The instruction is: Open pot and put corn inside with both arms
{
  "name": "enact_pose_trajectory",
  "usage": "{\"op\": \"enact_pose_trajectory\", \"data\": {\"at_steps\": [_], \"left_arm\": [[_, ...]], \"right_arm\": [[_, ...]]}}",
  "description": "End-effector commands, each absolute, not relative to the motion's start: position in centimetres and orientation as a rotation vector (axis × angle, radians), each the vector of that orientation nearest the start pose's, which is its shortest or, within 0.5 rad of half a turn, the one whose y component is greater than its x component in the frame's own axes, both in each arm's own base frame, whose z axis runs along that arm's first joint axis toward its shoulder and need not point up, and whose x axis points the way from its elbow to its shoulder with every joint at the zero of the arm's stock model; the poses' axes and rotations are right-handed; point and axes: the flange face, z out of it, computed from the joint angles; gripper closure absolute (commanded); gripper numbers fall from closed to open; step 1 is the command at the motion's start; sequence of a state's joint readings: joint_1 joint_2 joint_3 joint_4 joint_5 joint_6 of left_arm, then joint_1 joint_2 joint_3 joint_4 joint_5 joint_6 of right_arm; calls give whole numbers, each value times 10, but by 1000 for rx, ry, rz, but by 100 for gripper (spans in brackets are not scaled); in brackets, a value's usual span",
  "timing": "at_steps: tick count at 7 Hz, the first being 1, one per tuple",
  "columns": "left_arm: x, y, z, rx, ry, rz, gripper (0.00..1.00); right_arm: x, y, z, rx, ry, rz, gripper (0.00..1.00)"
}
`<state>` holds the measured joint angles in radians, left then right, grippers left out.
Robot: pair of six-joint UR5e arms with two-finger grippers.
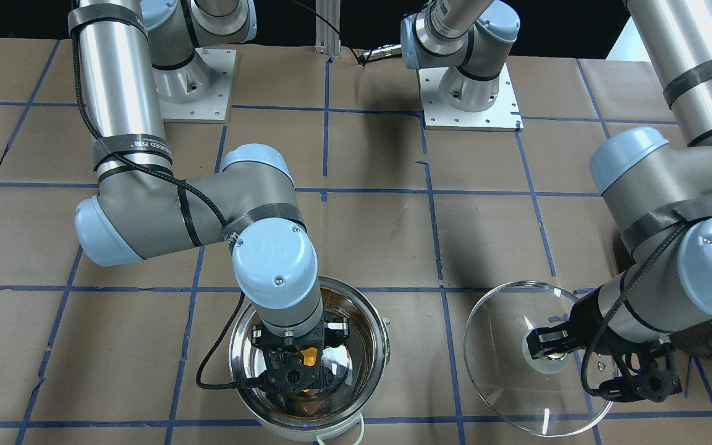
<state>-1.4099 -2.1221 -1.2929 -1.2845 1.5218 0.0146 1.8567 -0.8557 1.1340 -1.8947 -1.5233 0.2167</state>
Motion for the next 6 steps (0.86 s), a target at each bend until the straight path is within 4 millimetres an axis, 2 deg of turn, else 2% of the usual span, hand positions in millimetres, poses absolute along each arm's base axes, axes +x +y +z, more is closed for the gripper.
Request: {"op": "enact_pose_trajectory", "data": {"at_steps": [1, 3, 4, 5, 6], "left_arm": [[-16, -710, 247, -165, 3177, -60, 97], [-13, -710, 233, -168, 3172, -24, 94], [-13, -710, 229, -178, 3174, -15, 61], [-13, -709, 229, -195, 3179, -15, 1], [-13, -712, 233, -204, 3178, -27, 0]], "right_arm": [[352, -690, 249, -142, 3093, 12, 26], [352, -691, 250, -179, 3100, 6, 19], [350, -688, 266, -172, 3099, -18, 13], [347, -676, 312, -177, 3089, -70, 7], [339, -658, 351, -172, 3097, -34, 7]]}}
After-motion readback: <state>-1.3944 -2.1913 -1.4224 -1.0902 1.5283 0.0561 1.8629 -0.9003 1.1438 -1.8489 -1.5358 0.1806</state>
